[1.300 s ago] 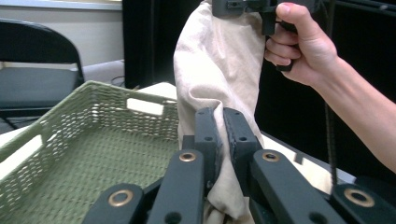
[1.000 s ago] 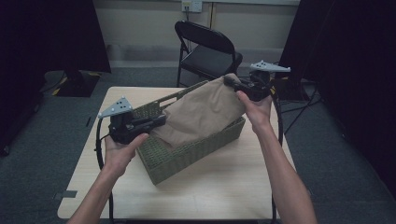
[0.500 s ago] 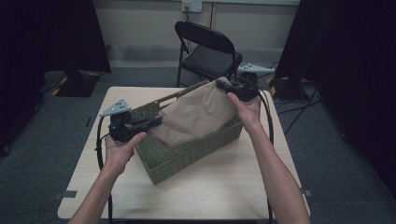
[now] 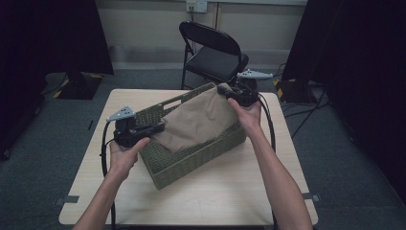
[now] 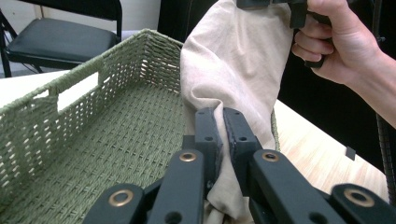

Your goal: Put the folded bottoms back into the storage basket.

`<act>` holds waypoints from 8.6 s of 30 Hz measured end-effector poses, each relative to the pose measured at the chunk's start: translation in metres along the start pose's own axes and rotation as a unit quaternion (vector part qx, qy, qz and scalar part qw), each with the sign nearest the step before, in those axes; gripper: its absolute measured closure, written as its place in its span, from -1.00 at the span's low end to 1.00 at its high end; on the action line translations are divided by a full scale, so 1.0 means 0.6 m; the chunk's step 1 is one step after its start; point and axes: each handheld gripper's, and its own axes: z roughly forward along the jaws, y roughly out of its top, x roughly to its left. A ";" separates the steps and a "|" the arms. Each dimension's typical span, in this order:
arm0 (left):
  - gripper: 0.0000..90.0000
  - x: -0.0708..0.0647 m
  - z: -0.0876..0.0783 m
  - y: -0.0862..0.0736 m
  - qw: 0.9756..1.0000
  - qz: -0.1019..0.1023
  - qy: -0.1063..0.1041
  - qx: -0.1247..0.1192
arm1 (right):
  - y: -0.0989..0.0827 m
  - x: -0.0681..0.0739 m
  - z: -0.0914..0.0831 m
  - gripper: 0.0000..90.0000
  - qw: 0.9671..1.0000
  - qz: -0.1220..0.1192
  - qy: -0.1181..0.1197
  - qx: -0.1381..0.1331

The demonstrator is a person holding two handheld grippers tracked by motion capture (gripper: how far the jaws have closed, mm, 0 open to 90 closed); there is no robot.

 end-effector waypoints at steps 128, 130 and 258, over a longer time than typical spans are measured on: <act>-0.17 0.074 -0.035 -0.104 0.982 -0.062 0.161 0.072 | -0.185 -0.109 -0.039 0.88 0.992 0.029 -0.066 0.099; -0.14 0.078 -0.037 -0.104 0.983 -0.064 0.160 0.069 | -0.191 -0.094 -0.051 0.86 0.992 0.009 -0.069 0.106; 0.05 0.107 -0.075 -0.085 0.987 -0.034 0.148 0.054 | -0.201 -0.028 -0.153 -0.13 0.996 -0.002 -0.053 0.069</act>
